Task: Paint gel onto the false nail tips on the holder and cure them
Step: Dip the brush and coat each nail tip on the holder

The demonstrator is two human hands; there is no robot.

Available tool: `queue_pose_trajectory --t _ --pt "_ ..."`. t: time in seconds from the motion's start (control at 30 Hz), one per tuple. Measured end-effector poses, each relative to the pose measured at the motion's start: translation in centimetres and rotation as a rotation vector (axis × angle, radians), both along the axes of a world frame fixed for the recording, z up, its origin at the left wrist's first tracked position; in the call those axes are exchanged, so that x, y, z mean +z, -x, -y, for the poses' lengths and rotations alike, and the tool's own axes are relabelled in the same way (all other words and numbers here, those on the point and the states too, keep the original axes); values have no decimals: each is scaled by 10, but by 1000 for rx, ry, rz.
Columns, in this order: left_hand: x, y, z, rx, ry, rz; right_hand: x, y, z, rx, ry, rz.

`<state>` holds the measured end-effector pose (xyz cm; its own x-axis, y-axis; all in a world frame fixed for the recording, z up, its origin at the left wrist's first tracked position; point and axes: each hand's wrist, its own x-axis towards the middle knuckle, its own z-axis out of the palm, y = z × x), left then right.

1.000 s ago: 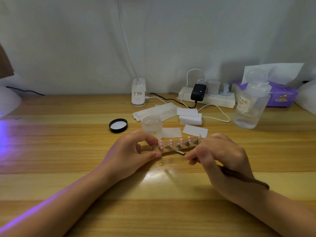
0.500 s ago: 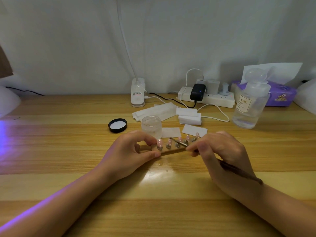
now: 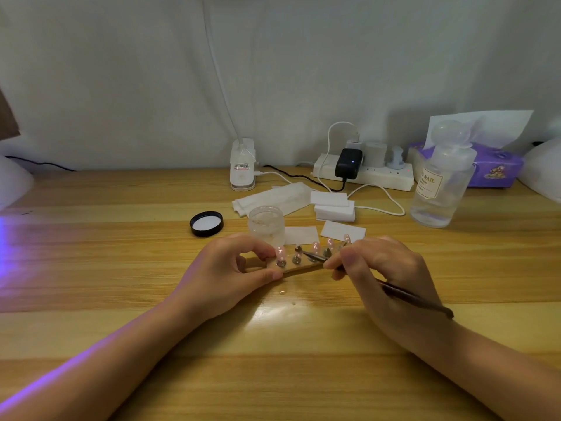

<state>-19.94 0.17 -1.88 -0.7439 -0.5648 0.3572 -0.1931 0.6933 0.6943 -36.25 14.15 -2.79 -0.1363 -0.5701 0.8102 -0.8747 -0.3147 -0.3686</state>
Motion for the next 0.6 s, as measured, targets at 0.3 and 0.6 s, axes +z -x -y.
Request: queue_pose_trajectory --t 0.3,0.6 --pt "0 0 -1 1 -22 -1 2 -1 -1 5 -19 66" --pt "-1 1 -1 15 -8 9 4 0 -6 43 50 154"
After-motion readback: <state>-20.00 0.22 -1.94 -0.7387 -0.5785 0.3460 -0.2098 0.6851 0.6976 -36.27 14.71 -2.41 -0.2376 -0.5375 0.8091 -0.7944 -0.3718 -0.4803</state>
